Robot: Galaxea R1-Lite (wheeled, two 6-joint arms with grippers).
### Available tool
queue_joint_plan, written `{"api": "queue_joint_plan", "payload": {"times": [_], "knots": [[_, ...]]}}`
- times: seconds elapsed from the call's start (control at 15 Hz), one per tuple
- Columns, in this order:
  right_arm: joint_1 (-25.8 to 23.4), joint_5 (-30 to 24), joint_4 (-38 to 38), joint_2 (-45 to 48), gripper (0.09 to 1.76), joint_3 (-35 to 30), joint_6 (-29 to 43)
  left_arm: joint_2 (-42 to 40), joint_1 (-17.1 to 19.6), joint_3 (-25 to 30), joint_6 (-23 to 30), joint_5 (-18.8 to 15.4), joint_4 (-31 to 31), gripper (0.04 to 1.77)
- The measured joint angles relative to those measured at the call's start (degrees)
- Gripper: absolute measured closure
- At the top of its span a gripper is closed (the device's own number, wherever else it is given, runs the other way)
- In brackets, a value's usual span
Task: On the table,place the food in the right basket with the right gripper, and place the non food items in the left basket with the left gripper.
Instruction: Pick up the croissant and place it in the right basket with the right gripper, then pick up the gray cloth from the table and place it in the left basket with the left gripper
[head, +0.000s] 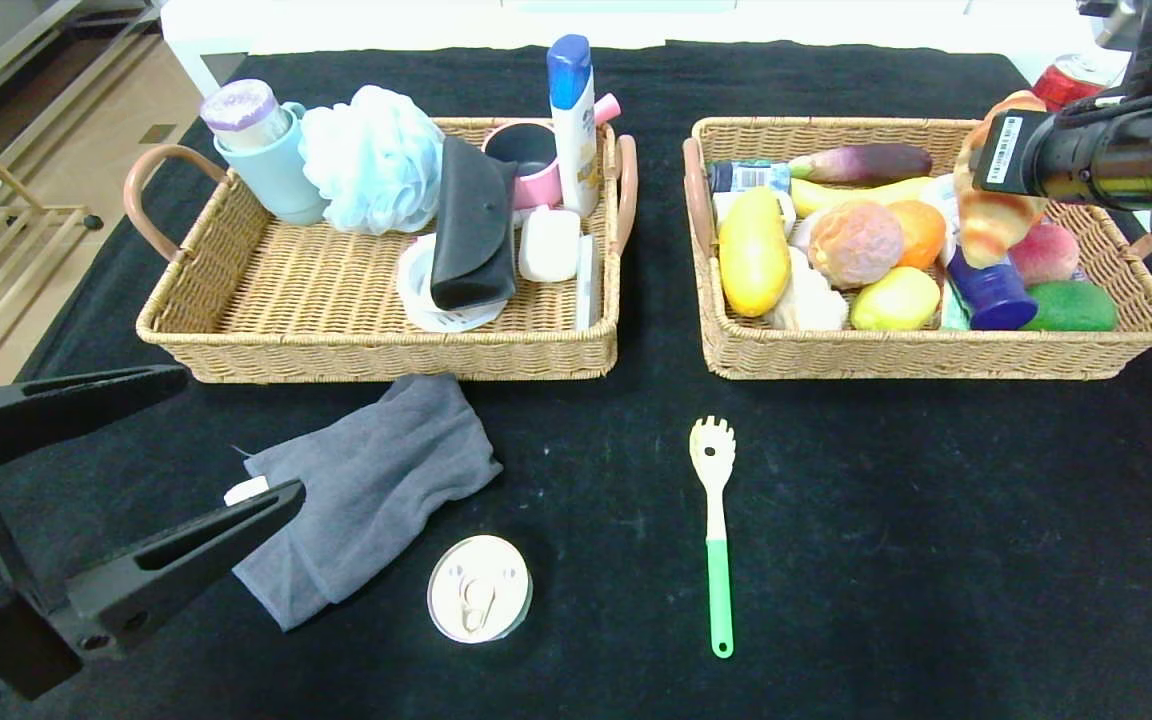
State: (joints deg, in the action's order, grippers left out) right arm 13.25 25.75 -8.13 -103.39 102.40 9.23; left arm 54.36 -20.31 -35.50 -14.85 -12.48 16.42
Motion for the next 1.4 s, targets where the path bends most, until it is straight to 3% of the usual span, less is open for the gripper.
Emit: {"api": "queue_joint_plan", "payload": {"times": [0.27,0.53,1.4], "knots": [[0.05,0.05,-0.10,-0.05,0.56,-0.06,-0.05,0.00,0.00,0.00,-0.09,-0.02,0.00,0.09],[0.78,0.05,-0.51,0.99,0.39,-0.44,-0.68,0.00,-0.02,0.04,-0.17,-0.05,-0.02,0.09],[2.15,-0.09,-0.63,2.67,0.19,-1.82,-1.10,-0.04,-0.06,0.24,-0.89,-0.11,-0.09,0.09]]}}
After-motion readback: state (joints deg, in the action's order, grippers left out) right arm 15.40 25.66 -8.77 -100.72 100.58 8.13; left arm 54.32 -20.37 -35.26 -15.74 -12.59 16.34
